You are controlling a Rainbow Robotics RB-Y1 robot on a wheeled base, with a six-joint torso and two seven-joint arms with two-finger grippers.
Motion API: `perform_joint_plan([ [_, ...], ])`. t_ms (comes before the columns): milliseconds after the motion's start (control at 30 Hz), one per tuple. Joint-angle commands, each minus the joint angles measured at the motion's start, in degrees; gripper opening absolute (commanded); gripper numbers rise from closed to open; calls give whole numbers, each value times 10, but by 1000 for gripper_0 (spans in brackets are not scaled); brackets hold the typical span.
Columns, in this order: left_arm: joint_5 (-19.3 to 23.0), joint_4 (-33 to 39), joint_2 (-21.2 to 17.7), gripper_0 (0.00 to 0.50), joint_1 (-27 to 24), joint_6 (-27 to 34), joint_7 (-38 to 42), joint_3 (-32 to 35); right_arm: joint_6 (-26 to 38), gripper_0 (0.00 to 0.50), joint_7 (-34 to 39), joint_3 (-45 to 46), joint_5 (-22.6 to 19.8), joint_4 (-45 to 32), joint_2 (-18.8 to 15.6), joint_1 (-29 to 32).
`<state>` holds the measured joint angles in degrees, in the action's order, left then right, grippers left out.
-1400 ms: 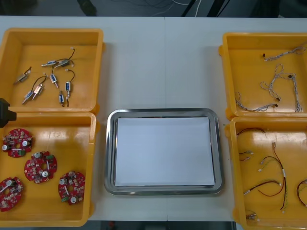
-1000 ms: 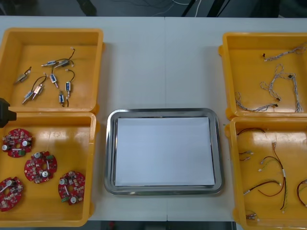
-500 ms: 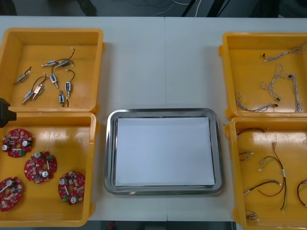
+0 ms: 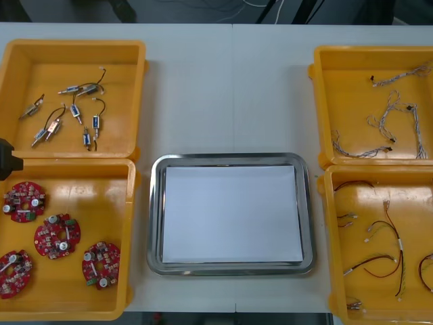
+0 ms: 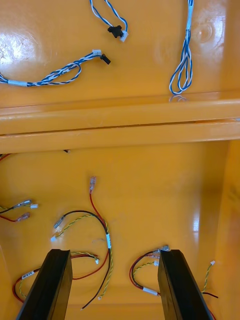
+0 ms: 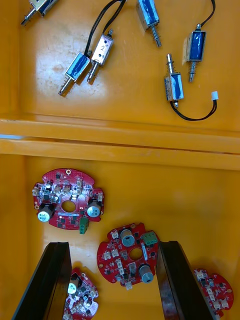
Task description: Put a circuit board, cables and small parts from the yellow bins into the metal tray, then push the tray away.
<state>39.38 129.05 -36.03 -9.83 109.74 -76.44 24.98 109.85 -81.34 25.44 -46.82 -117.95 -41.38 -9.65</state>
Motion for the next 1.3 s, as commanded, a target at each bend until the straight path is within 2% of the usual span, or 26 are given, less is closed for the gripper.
perform_joint_plan([
  [33,-6,18,-24,500,10,3,47,-4,2,500,28,1,3,-10,-12,4],
  [1300,-6,18,-24,500,10,3,47,-4,2,500,28,1,3,-10,-12,4],
])
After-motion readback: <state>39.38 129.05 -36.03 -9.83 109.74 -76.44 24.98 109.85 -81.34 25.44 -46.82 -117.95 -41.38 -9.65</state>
